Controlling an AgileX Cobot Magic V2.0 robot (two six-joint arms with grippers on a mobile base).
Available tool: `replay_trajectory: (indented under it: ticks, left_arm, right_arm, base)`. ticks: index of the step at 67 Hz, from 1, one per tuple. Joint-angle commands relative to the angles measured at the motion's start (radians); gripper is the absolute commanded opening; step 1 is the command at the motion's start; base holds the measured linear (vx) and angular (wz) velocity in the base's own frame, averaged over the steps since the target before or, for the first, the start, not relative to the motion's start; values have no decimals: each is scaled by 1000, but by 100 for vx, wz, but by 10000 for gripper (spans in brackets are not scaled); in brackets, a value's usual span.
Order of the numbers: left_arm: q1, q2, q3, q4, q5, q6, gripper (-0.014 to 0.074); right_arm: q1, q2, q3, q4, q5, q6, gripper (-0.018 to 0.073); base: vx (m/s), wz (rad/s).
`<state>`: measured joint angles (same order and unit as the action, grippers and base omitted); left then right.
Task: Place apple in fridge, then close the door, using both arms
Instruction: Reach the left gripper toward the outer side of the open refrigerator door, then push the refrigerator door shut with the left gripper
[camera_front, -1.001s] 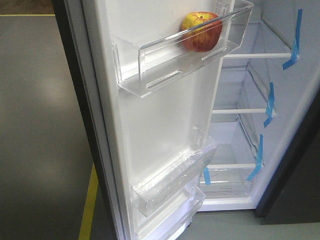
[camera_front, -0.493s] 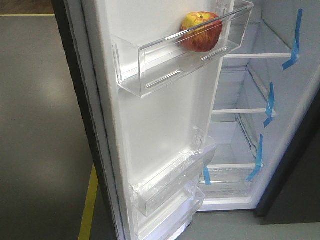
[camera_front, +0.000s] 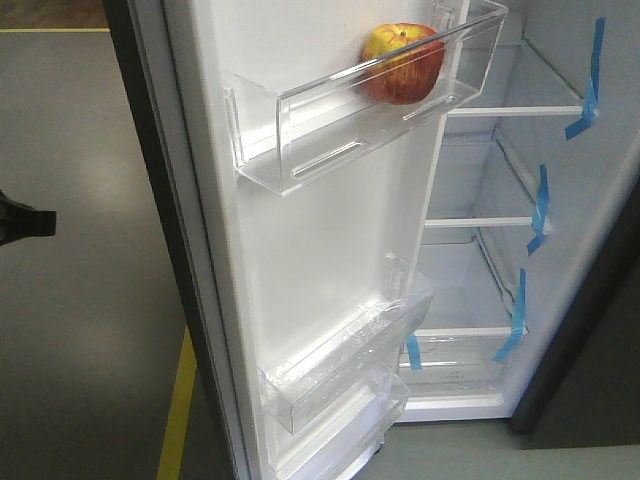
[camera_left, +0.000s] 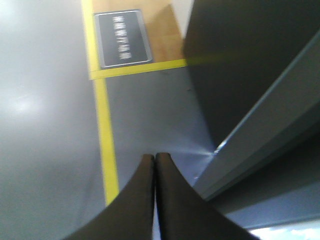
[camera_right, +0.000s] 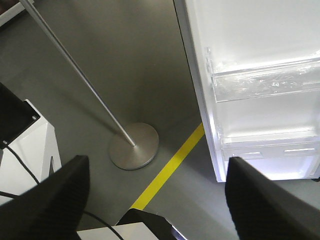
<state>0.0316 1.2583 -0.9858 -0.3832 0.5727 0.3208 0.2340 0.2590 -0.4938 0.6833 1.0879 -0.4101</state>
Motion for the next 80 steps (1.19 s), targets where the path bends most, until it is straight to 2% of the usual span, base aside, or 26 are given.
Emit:
replay_trajectory:
  ticks: [1, 9, 31, 55, 80]
  left_arm:
    - [-3, 42, -78, -128, -60, 89, -6]
    - [-3, 126, -138, -193, -60, 155, -6]
    - [-10, 328, -309, -296, -60, 268, -6]
    - [-96, 485, -496, -296, -3, 288, -6]
    - [-176, 502, -515, -322, 27, 341, -6]
  right_arm:
    - [-3, 12, -25, 35, -44, -7, 538]
    - [-3, 12, -25, 36, -44, -7, 538]
    - [-3, 12, -25, 36, -44, -7, 538]
    - [-3, 12, -25, 36, -44, -7, 538]
    - [-3, 12, -25, 36, -46, -7, 538]
  base:
    - [0, 0]
    - [0, 0]
    - [0, 0]
    - [0, 0]
    - [0, 0]
